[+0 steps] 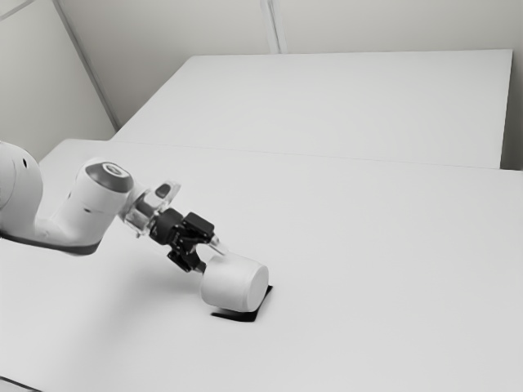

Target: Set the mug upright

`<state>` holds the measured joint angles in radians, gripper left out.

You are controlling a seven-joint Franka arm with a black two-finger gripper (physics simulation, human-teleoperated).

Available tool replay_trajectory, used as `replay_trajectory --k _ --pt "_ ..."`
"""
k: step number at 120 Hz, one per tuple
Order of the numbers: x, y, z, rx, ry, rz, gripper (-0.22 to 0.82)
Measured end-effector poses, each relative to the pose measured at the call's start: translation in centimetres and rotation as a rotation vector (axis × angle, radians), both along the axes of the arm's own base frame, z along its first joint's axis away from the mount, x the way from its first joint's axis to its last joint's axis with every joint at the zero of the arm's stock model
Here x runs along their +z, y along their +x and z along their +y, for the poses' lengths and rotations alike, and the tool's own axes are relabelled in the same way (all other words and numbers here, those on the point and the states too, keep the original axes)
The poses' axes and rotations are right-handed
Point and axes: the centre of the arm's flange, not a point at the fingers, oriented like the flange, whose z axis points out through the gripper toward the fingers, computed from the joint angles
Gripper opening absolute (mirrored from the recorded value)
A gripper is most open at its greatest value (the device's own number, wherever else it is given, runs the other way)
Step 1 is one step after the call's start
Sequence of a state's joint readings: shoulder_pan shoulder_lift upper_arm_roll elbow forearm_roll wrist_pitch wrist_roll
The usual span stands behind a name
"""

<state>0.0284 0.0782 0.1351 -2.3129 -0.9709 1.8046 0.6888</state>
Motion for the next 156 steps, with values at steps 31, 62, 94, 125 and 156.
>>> replay_trajectory --k 31,62,94,125,156 --pt "-1.2 -1.3 -1.6 -0.062 -0.121 -0.056 0.3" --pt "-0.3 -1.1 -1.4 -0.104 -0.159 -0.144 -0.08" --pt "5.5 0.3 -1.7 -0.18 -0.113 -0.31 -0.16" --pt "10.7 3.6 -0.2 -0.424 0.313 -0.35 -0.18" --pt "11.0 4.9 -0.1 -0.534 0.704 -0.337 -0.18"
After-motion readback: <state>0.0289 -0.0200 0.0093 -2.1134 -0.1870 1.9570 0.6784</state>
